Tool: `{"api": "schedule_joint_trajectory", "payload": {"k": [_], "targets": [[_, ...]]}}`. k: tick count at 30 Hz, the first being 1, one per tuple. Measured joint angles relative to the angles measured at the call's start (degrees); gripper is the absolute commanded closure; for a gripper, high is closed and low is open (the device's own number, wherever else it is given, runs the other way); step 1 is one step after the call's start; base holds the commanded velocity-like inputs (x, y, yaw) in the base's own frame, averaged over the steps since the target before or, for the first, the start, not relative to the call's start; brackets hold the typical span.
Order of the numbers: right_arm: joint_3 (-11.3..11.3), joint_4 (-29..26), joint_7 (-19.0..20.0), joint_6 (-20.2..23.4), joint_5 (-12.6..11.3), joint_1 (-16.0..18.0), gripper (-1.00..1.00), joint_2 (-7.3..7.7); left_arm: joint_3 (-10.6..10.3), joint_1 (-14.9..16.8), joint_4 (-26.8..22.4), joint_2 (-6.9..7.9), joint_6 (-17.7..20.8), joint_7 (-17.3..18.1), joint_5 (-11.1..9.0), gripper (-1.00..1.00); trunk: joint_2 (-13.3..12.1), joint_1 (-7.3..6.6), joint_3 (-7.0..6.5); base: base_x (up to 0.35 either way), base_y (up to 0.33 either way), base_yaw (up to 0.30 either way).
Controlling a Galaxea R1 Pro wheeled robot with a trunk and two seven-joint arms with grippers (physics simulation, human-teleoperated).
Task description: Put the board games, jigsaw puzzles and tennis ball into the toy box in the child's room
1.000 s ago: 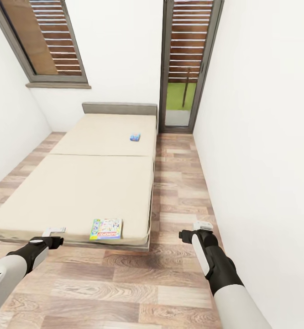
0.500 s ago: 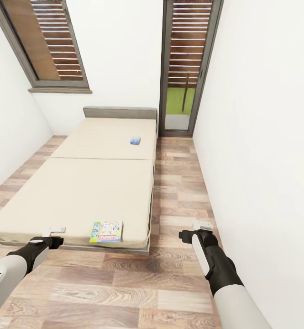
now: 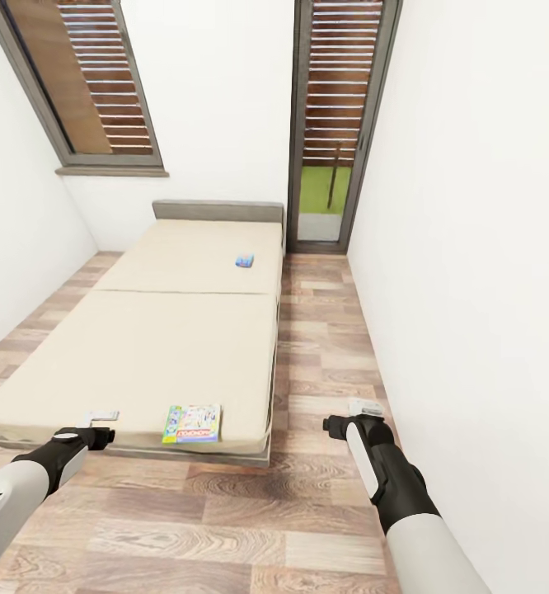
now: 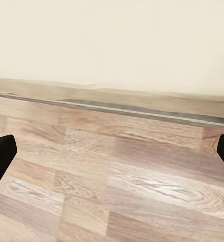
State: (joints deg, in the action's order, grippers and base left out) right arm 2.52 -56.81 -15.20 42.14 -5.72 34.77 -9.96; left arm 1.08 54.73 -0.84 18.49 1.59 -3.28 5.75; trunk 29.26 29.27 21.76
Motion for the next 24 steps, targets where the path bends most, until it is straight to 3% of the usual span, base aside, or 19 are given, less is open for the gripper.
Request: {"api": "schedule_joint_trajectory", "payload": {"k": [24], "targets": [[-0.03, 1.48, 0.01, -0.07, -0.06, 0.0, -1.0, 0.0, -0.33, 0.0, 0.0, -0.01, -0.07, 0.02, 0.06, -1.0, 0.0, 0.0, -2.3, 0.0, 0.0, 0.0]]}}
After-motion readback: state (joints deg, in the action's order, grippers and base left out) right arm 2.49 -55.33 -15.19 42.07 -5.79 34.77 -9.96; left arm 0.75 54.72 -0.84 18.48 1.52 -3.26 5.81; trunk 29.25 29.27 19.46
